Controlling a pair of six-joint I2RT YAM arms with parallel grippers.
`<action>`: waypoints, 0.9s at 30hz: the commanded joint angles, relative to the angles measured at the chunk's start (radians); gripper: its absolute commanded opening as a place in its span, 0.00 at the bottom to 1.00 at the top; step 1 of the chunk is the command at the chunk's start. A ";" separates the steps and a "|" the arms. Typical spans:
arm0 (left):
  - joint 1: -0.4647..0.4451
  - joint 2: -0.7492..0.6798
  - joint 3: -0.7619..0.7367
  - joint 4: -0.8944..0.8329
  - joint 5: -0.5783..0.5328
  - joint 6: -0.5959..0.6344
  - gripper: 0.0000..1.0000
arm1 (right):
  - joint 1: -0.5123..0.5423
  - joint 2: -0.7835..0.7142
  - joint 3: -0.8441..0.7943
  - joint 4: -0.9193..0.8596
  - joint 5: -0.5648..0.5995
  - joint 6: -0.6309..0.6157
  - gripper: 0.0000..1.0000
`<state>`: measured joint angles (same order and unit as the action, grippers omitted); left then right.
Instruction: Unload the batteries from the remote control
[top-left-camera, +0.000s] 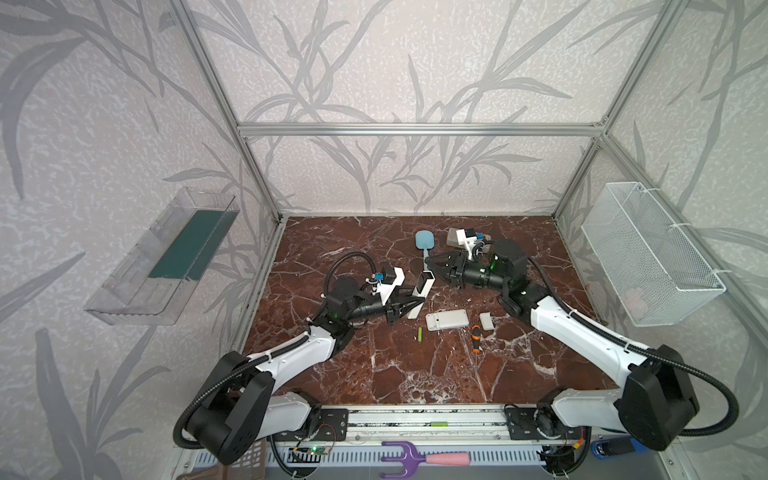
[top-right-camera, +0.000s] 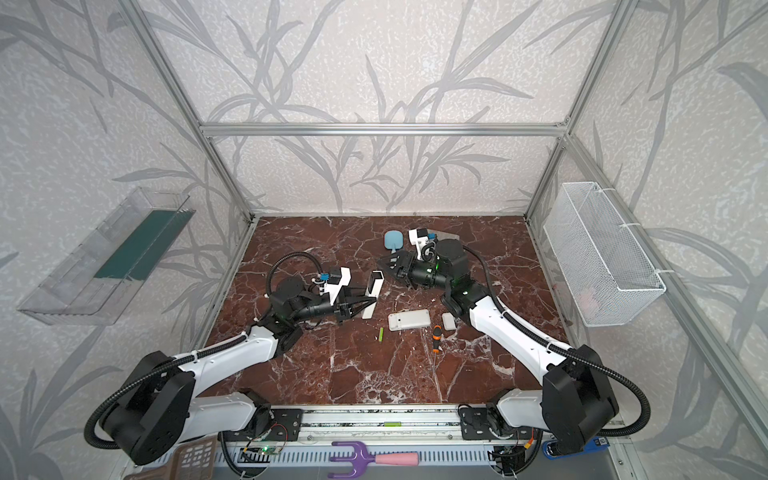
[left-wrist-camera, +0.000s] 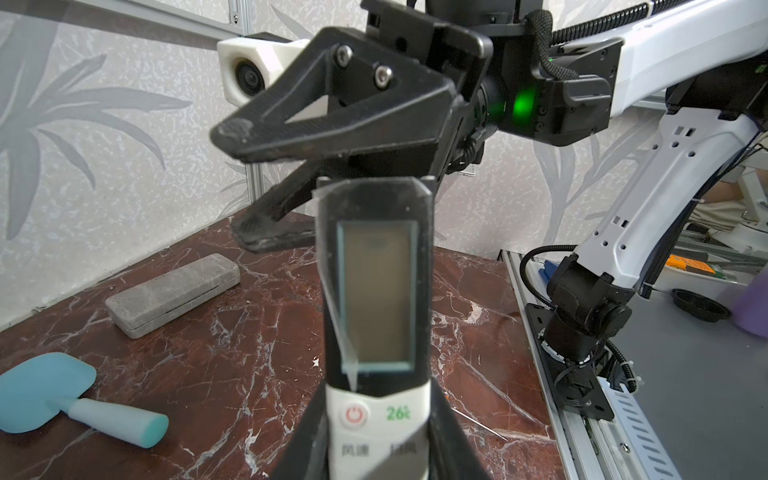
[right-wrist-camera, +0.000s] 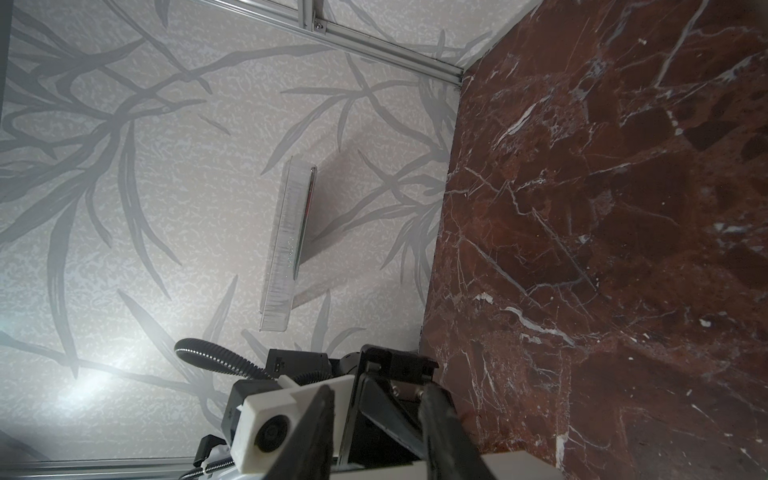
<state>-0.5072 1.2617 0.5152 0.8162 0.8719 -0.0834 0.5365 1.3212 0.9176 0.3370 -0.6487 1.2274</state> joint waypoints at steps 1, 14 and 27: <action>-0.002 -0.016 0.026 0.001 -0.004 0.031 0.00 | 0.000 -0.019 -0.022 0.029 -0.015 0.010 0.36; 0.000 0.048 0.048 0.081 -0.007 -0.070 0.00 | 0.017 -0.040 -0.075 0.069 0.019 0.024 0.36; 0.007 0.100 0.023 0.204 0.009 -0.147 0.00 | 0.011 -0.073 -0.082 0.105 0.044 0.032 0.47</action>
<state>-0.5037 1.3479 0.5236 0.9577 0.8661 -0.2028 0.5423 1.2793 0.8326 0.3912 -0.5842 1.2633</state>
